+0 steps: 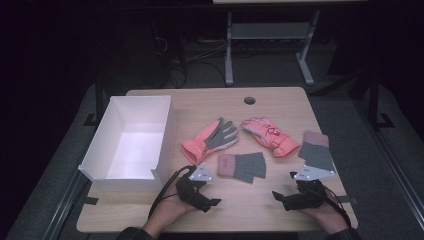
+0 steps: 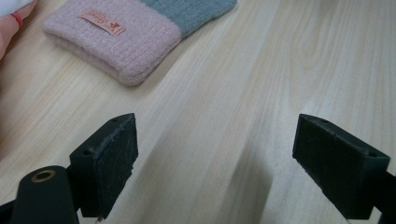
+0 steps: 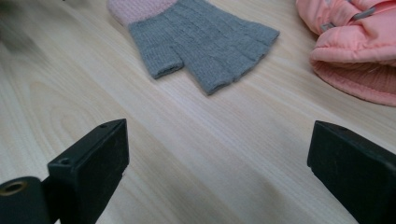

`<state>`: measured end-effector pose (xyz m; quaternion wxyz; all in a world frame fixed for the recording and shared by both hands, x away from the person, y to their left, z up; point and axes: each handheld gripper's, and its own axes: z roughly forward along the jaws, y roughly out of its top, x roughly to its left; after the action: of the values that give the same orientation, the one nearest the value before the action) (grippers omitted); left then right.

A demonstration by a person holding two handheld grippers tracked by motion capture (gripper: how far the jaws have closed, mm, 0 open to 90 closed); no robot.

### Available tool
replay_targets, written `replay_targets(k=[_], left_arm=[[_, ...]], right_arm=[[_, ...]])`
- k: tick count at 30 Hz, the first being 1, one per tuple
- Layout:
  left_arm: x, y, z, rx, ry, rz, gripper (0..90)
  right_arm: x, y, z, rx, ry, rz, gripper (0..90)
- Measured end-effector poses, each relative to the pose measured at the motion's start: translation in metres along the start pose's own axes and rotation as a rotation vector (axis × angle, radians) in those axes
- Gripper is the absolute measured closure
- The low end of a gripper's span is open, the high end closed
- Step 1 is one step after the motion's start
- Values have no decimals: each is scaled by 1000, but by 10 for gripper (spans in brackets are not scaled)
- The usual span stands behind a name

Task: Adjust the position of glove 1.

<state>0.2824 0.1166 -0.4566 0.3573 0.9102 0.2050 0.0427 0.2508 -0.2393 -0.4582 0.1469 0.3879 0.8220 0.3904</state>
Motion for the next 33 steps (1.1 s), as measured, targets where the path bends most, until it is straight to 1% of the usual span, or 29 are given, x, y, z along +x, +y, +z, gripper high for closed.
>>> replay_targets(k=[3,6,8,9,10,11,12,14,15,16,17,18,19,20,22,24,27,29,30,31,33], left_arm=[[0,0,1,-4,-5,-15,142],[1,1,-2,1,1,-9,148],[2,1,-4,-12,-7,-26,195],[3,1,-5,-26,-8,-40,218],[4,2,-7,-28,-7,-40,245],[6,2,-9,-25,-7,-38,285],[6,3,-11,-37,-7,-53,332],[7,3,-12,-45,-12,-57,438],[8,4,-13,-40,-15,-49,438],[7,6,-13,-37,-12,-50,480],[7,8,-13,-34,-17,-44,605],[7,9,-14,-28,-27,-41,641],[6,11,-13,-38,-24,-57,691],[6,13,-13,-33,-23,-55,735],[6,17,-12,-31,-36,-72,823],[7,21,-11,-25,-36,-74,891],[11,26,-8,-9,-38,-75,895],[13,30,-6,-13,-27,-73,895],[16,32,-6,-11,-20,-63,896],[16,32,-6,-11,-20,-63,895],[20,37,-3,-19,-12,-62,896]], right_arm=[[-1,1,-1,-3,-1,4,49],[-1,2,-2,13,6,5,49],[-1,2,-2,13,10,6,49],[-1,2,-2,17,10,9,49],[0,2,-1,20,13,13,49],[0,2,-1,25,10,16,49],[0,2,0,27,11,12,51],[0,2,1,32,16,9,50],[0,2,1,32,16,9,50],[1,1,2,34,16,12,50],[1,1,3,32,16,12,50],[1,2,3,31,16,14,50],[1,2,3,28,14,13,50],[1,2,4,28,13,14,50],[1,1,4,30,16,17,50],[0,1,5,33,15,19,50],[-1,1,5,34,16,18,51],[-1,1,5,35,23,27,51],[-1,1,5,39,25,24,51],[-1,1,5,39,25,24,51],[0,2,5,38,28,22,51]])
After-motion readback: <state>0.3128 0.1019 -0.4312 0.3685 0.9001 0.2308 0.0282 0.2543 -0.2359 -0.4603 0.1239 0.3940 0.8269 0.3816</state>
